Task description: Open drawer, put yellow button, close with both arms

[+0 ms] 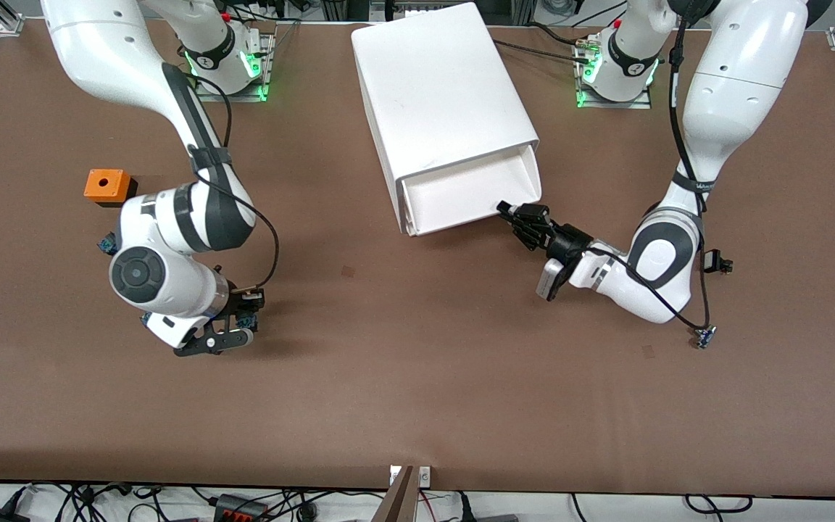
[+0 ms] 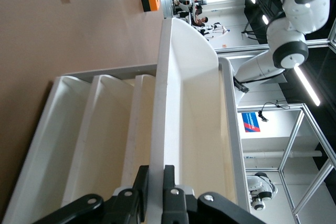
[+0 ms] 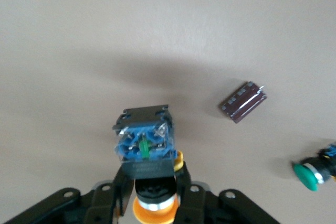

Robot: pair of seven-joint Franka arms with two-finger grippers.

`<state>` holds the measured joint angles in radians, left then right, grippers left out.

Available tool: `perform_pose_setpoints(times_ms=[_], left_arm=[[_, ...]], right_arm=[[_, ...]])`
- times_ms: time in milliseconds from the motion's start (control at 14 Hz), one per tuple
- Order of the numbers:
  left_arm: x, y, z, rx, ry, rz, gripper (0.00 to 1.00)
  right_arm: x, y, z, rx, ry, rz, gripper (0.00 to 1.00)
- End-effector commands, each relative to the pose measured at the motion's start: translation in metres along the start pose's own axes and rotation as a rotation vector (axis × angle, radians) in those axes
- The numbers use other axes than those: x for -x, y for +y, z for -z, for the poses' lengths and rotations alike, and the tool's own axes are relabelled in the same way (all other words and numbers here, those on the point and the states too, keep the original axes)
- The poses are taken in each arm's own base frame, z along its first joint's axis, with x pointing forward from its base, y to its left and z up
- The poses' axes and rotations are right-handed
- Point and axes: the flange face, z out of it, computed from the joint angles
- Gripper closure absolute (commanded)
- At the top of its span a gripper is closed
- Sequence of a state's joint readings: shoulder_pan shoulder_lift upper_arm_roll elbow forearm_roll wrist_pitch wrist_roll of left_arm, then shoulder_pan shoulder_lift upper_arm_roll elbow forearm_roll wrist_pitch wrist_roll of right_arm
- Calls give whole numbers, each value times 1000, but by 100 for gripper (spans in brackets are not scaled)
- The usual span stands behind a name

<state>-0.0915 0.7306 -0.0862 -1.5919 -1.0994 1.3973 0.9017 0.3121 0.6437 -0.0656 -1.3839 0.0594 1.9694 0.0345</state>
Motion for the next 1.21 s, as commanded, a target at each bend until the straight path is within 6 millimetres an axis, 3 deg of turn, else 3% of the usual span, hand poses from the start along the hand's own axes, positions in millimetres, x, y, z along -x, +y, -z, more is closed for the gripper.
perform_pose_setpoints(times_ms=[0, 143, 214, 286, 500, 714, 929, 1143], left_arm=[[-8, -14, 22, -48, 0, 28, 97], [-7, -14, 24, -52, 2, 30, 91], [-7, -15, 26, -55, 5, 34, 56], [-7, -15, 25, -53, 6, 48, 1], [-11, 4, 32, -63, 18, 125, 0], [-16, 44, 48, -103, 50, 275, 0], [-18, 89, 60, -232, 42, 485, 0], [-35, 137, 90, -516, 53, 625, 0]], right_arm=[[-4, -19, 59, -16, 42, 28, 100], [-5, -46, 99, -19, 73, 65, 100], [-3, -60, 117, -16, 80, 85, 100], [-1, -68, 122, -10, 78, 94, 100], [0, -70, 121, -3, 77, 98, 100], [1, -78, 122, -5, 79, 109, 100], [4, -106, 139, -11, 113, 113, 100], [14, -155, 158, -24, 153, 128, 100]])
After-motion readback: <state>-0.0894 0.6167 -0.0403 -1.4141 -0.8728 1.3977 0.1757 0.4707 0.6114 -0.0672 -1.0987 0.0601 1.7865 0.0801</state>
